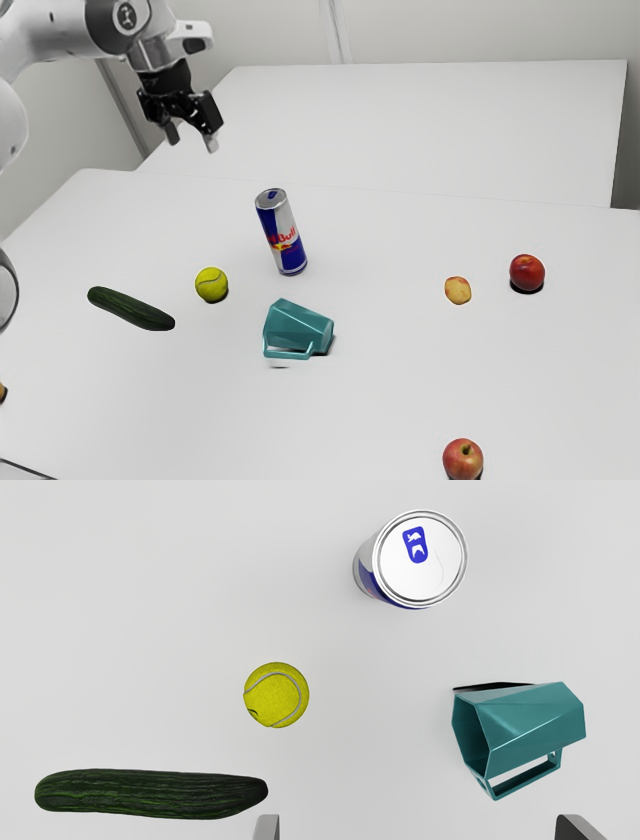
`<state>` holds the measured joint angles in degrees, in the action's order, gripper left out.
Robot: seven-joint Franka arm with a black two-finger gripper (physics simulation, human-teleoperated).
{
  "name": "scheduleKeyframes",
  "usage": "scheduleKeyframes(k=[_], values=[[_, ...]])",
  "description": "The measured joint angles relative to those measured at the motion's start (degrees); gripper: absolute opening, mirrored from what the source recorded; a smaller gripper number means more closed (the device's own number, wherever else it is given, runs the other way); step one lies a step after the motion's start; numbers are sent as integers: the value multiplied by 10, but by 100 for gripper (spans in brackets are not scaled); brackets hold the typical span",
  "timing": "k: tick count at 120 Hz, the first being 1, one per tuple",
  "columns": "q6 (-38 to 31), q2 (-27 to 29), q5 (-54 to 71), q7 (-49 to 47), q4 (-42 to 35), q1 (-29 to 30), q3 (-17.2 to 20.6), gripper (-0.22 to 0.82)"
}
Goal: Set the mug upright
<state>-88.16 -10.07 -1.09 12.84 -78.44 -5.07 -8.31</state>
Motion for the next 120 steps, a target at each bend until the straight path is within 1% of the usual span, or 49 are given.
scheduleKeyframes(k=[19,28,35,44,57,80,97,120], values=[[-12,3,-21,-1,-18,0,-3,60],[-17,2,-80,-1,-47,-3,-29,60],[-25,12,-139,-1,-98,-4,-58,60],[-42,43,-199,-1,-174,1,-73,60],[-64,63,-245,-1,-230,0,-81,60],[-107,62,-307,16,-317,-2,-98,60],[-130,59,-331,33,-351,1,-99,60],[-146,29,-362,60,-371,-1,-100,60]])
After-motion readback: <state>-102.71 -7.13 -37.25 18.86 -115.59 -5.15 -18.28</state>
